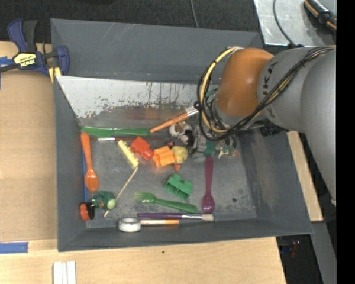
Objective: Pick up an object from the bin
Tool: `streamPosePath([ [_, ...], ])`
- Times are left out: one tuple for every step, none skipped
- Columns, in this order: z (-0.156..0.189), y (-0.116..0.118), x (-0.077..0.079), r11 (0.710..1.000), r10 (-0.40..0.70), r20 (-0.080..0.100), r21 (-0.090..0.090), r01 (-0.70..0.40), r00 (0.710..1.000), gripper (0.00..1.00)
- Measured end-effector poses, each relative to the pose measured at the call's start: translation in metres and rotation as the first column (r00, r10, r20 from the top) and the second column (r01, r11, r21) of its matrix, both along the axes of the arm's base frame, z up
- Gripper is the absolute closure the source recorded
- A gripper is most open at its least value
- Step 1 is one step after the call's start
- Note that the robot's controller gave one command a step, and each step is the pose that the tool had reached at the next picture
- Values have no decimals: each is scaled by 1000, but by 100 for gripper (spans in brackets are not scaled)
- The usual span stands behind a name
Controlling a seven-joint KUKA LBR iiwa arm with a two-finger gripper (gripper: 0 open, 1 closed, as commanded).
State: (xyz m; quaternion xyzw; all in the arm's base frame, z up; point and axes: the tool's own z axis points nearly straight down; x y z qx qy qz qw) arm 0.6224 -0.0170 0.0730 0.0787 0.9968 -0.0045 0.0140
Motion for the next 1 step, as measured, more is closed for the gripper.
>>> streamPosePath([
  [0,35,4,987,-160,-1,1,160,987,100],
])
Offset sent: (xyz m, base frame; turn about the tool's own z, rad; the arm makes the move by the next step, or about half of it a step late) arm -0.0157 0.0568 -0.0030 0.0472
